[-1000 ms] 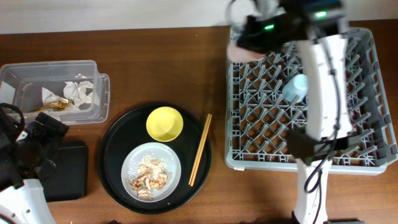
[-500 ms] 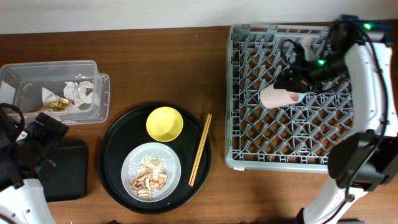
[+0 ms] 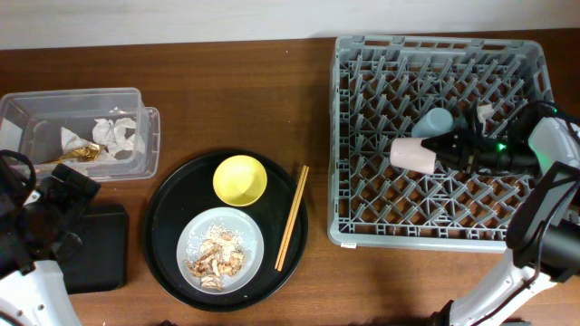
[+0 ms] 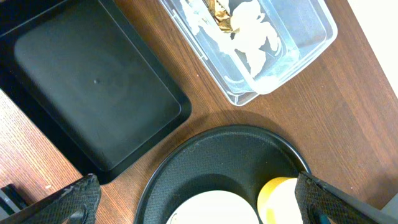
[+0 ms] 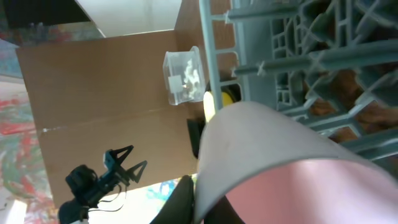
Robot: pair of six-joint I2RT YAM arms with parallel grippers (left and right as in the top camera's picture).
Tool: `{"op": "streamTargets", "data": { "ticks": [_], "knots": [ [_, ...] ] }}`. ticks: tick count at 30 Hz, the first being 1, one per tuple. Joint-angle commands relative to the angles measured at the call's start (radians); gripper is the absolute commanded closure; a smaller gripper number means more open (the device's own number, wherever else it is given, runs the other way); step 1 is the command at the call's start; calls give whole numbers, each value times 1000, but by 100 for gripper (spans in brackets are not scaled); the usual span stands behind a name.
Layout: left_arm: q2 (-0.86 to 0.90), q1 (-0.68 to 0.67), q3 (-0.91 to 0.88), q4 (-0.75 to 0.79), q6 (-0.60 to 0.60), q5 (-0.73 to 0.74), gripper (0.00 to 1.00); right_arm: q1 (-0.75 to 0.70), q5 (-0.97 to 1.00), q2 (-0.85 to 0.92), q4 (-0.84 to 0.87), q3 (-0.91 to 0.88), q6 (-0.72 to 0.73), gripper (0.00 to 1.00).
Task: Sort waste into correct bins and load items into the dishwasher rack
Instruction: 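Place the pink cup upside down in the rack beside the blue cup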
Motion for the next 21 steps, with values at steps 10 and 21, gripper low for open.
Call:
{"op": "streamTargets", "data": {
  "ticks": [10,21],
  "knots": [
    [-2,5,2,2,-9,-7,1,-98,297,34,74,39,192,89],
    [-2,5,2,2,-9,-7,1,-149,605,-129,-239,503,244,82]
  ]
}}
